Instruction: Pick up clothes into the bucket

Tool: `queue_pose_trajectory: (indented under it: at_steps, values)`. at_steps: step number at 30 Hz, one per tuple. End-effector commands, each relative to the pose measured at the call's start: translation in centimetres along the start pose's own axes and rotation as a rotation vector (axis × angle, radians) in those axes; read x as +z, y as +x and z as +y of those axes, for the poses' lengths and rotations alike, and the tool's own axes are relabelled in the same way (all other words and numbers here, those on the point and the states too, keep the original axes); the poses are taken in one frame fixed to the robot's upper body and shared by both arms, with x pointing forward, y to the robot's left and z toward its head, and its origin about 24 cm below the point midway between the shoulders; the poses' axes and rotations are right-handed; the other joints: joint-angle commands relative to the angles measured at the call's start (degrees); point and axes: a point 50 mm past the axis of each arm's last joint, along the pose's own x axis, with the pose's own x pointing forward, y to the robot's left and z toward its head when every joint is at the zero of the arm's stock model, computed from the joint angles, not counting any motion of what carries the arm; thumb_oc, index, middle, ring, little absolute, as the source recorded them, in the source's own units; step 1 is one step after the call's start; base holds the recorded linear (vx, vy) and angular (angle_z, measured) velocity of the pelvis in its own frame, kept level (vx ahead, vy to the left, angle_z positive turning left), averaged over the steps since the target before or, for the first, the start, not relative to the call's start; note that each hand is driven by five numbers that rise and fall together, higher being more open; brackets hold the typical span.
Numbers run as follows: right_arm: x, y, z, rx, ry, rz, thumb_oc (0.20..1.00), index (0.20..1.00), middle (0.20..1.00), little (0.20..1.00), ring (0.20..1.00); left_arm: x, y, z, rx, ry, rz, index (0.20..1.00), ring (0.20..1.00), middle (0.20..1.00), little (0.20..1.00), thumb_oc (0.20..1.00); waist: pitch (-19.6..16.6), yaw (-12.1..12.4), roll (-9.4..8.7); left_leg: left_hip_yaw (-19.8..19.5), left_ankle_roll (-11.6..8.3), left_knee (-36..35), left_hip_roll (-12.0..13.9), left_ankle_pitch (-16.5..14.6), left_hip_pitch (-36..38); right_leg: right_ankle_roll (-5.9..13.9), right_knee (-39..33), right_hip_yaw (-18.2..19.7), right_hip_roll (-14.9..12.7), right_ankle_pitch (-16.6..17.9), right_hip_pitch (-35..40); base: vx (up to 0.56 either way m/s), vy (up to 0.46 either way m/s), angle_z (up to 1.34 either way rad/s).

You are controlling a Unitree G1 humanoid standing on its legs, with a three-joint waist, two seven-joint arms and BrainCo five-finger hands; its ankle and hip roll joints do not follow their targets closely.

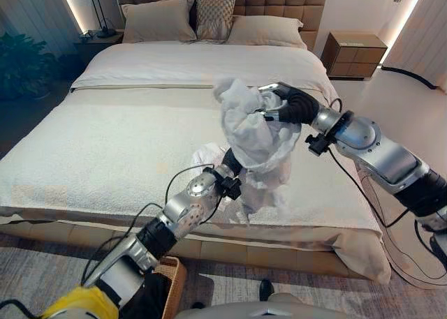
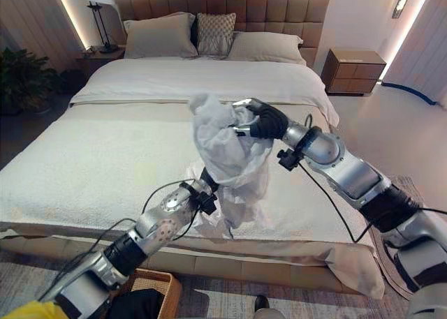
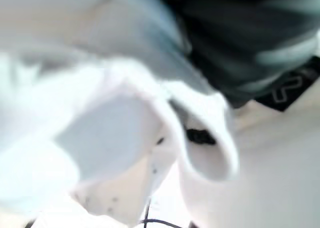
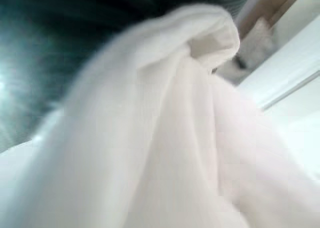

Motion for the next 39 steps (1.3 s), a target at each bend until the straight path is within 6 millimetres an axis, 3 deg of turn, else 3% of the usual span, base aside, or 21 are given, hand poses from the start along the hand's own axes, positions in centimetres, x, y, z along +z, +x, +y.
queue_pose_trajectory:
  at_steps: [1, 3, 4, 7, 9, 13, 18, 19, 24, 26, 27, 28, 31, 36, 39]
  values:
    - [1.7, -1.3, -5.8, -0.309, -0.151, -0.062, 0.379, 0.379, 0.379, 0.379, 0.379, 0.4, -0.6, 1.0, 0.032, -0.069, -0.053, 0.200, 0.200, 0.200, 0.200, 0.200, -1.28, 0.40, -3.33, -1.16, -0.72, 3.51, -1.85, -2.78, -3.36, 3.41, 3.10, -4.37, -2.37, -6.46, 3.47, 0.01, 0.015, 0.12]
    - [0.5, -2.1, -6.1, -0.355, -0.156, -0.012, 0.617, 0.617, 0.617, 0.617, 0.617, -0.1, -1.2, 1.4, 0.059, -0.089, -0.050, 0.200, 0.200, 0.200, 0.200, 0.200, -1.16, 0.66, -3.42, -1.38, -0.55, 3.67, -1.98, -2.90, -3.50, 3.46, 3.22, -4.55, -2.54, -6.50, 3.46, 0.01, 0.020, 0.13]
    - [-0.4, -2.7, -6.1, -0.385, -0.150, 0.018, 1.000, 1.000, 1.000, 1.000, 1.000, -0.5, -1.7, 1.7, 0.082, -0.106, -0.046, 0.200, 0.200, 0.200, 0.200, 0.200, -1.08, 0.77, -3.39, -1.55, -0.42, 3.75, -2.08, -2.98, -3.55, 3.46, 3.27, -4.60, -2.62, -6.55, 3.46, 0.00, 0.024, 0.06]
    - [-2.7, -4.3, -6.1, -0.454, -0.129, 0.103, 1.000, 1.000, 1.000, 1.000, 1.000, -1.1, -2.9, 2.7, 0.145, -0.132, -0.051, 0.200, 0.200, 0.200, 0.200, 0.200, -0.80, 1.07, -3.33, -1.83, -0.12, 3.94, -2.45, -3.17, -3.72, 3.50, 3.42, -4.73, -2.85, -6.62, 3.41, 0.00, 0.007, 0.01]
    - [-2.9, -4.7, -5.9, -0.460, -0.134, 0.114, 1.000, 1.000, 1.000, 1.000, 1.000, -1.3, -3.3, 2.8, 0.154, -0.135, -0.049, 0.200, 0.200, 0.200, 0.200, 0.200, -0.81, 1.22, -3.40, -1.89, -0.06, 3.96, -2.49, -3.22, -3.75, 3.54, 3.47, -4.80, -2.89, -6.66, 3.40, 0.00, 0.000, 0.00]
    - [-5.9, -7.4, -4.3, -0.555, -0.071, 0.207, 1.000, 1.000, 1.000, 1.000, 1.000, -2.0, -5.5, 4.2, 0.264, -0.147, -0.068, 0.200, 0.200, 0.200, 0.200, 0.200, -0.48, 1.88, -3.47, -2.63, 0.43, 4.24, -2.96, -3.48, -4.14, 3.61, 3.73, -5.12, -3.23, -6.92, 3.45, 0.00, 0.006, 0.03]
    - [-8.0, -9.9, -3.2, -0.625, -0.085, 0.310, 1.000, 1.000, 1.000, 1.000, 1.000, -1.0, -7.7, 5.9, 0.379, -0.051, -0.130, 0.200, 0.200, 0.200, 0.200, 0.200, -0.34, 2.36, -3.62, -2.98, 0.76, 4.31, -3.25, -3.75, -4.28, 3.66, 3.92, -5.20, -3.46, -7.09, 3.40, 0.01, 0.012, 0.07]
    - [-9.3, -11.0, -1.7, -0.644, -0.044, 0.363, 1.000, 1.000, 1.000, 1.000, 1.000, -0.5, -9.0, 6.7, 0.445, -0.015, -0.166, 0.200, 0.200, 0.200, 0.200, 0.200, -0.25, 2.59, -3.81, -2.99, 0.93, 4.41, -3.38, -3.95, -4.26, 3.70, 3.94, -5.14, -3.63, -7.07, 3.42, 0.00, 0.000, 0.00]
    - [-11.6, -13.1, 1.1, -0.645, 0.006, 0.483, 1.000, 1.000, 1.000, 1.000, 1.000, 0.9, -11.1, 7.8, 0.541, 0.099, -0.226, 0.200, 0.200, 0.200, 0.200, 0.200, 0.01, 2.93, -4.02, -3.11, 1.14, 4.62, -3.53, -4.20, -4.42, 3.78, 4.17, -5.11, -3.80, -7.19, 3.29, 0.00, 0.005, 0.01]
    - [-13.9, -15.2, 4.1, -0.618, 0.067, 0.616, 1.000, 1.000, 1.000, 1.000, 1.000, 2.2, -13.0, 8.7, 0.635, 0.207, -0.276, 0.200, 0.200, 0.200, 0.200, 0.200, 0.71, 3.16, -4.06, -3.26, 1.23, 4.89, -3.77, -4.29, -4.83, 3.78, 4.73, -5.06, -3.92, -7.29, 2.78, 0.00, 0.000, 0.00]
    - [-13.9, -15.2, 4.2, -0.617, 0.068, 0.615, 1.000, 1.000, 1.000, 1.000, 1.000, 2.2, -13.1, 8.7, 0.636, 0.208, -0.275, 0.200, 0.200, 0.200, 0.200, 0.200, 0.65, 3.12, -4.12, -3.25, 1.23, 4.93, -3.77, -4.31, -4.85, 3.79, 4.77, -5.05, -3.94, -7.32, 2.76, -0.04, 0.017, 0.02]
    - [-15.4, -16.6, 6.5, -0.591, 0.121, 0.706, 1.000, 1.000, 1.000, 1.000, 1.000, 2.5, -14.7, 9.4, 0.718, 0.259, -0.291, 0.200, 0.200, 0.200, 0.200, 0.200, 1.31, 3.26, -4.18, -3.45, 1.23, 5.22, -3.86, -4.31, -5.41, 3.79, 5.13, -5.05, -4.04, -7.34, 2.23, -0.05, 0.016, 0.01]
    - [-17.0, -18.6, 9.3, -0.571, 0.141, 0.825, 1.000, 1.000, 1.000, 1.000, 1.000, 3.0, -17.4, 10.4, 0.854, 0.342, -0.309, 0.200, 0.200, 0.200, 0.200, 0.200, 3.00, 3.63, -4.17, -3.81, 1.21, 6.10, -4.16, -4.31, -6.73, 3.77, 5.96, -4.90, -4.22, -7.27, 0.98, -0.08, 0.021, 0.02]
    - [-20.1, -21.9, 15.4, -0.460, 0.189, 1.076, 1.000, 1.000, 1.000, 1.000, 1.000, 2.1, -21.9, 12.2, 1.103, 0.361, -0.301, 0.200, 0.200, 0.200, 0.200, 0.200, 7.10, 4.48, -4.17, -4.52, 1.03, 9.39, -4.72, -4.14, -11.43, 3.66, 8.16, -4.97, -4.66, -6.89, -2.93, -0.14, 0.024, 0.04]
    - [-20.8, -23.5, 17.4, -0.378, 0.188, 1.180, 1.000, 1.000, 1.000, 1.000, 1.000, 0.9, -24.1, 13.2, 1.212, 0.378, -0.229, 0.200, 0.200, 0.200, 0.200, 0.200, 8.91, 5.12, -4.17, -5.03, 1.04, 11.19, -4.93, -3.99, -14.11, 3.60, 9.58, -5.37, -5.09, -6.75, -5.23, -0.10, 0.028, 0.16]
